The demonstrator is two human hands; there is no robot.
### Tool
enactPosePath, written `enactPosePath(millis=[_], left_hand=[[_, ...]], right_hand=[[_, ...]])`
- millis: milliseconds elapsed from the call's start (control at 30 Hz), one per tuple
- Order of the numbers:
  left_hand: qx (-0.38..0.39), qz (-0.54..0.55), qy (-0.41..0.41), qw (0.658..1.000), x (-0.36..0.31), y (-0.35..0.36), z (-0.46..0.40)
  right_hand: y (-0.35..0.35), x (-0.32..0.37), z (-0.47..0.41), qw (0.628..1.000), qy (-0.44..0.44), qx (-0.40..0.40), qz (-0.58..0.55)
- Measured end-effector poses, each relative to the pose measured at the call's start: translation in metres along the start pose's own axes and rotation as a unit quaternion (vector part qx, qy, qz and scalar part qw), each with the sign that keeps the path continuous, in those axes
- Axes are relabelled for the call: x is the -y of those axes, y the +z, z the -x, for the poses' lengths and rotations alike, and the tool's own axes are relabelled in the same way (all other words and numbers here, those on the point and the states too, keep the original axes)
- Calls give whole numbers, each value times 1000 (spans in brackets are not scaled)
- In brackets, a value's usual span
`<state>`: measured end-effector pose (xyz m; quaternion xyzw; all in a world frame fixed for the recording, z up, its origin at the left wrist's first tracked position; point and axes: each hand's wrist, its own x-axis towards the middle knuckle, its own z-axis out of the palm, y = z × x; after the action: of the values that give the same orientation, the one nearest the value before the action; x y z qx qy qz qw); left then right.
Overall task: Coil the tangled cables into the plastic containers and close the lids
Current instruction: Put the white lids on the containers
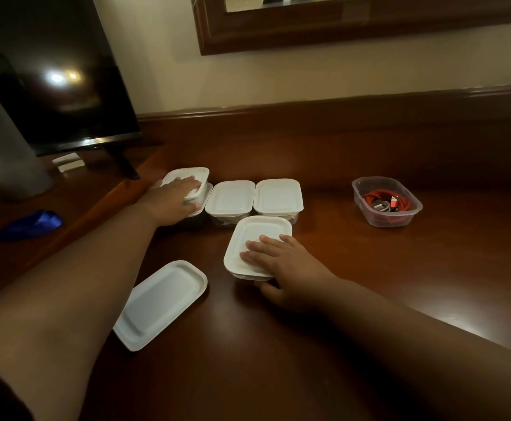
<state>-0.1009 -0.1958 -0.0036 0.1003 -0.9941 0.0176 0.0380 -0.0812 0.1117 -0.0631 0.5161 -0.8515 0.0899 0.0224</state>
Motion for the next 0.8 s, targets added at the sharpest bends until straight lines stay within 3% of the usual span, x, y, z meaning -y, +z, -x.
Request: enactPosePath(millis=[133,267,433,533,633,800], left_hand=[[-110,38,-18,993,-7,3,18],[-230,88,17,969,-36,13,74],[-93,89,7,992,-53,37,139],[-86,155,14,984,-43,47,164],[-40,150,-6,988,-35,47,173],[20,51,-54,997,-34,47,166]], right_hand=[[-2,2,-1,1000,8,15,4],[-5,3,2,1000,16,17,18],[-6,11,10,995,71,36,56],[-8,16,14,996,73,49,18],[-11,19,17,997,66,33,-18],[-26,26,9,994,30,-89,-53]])
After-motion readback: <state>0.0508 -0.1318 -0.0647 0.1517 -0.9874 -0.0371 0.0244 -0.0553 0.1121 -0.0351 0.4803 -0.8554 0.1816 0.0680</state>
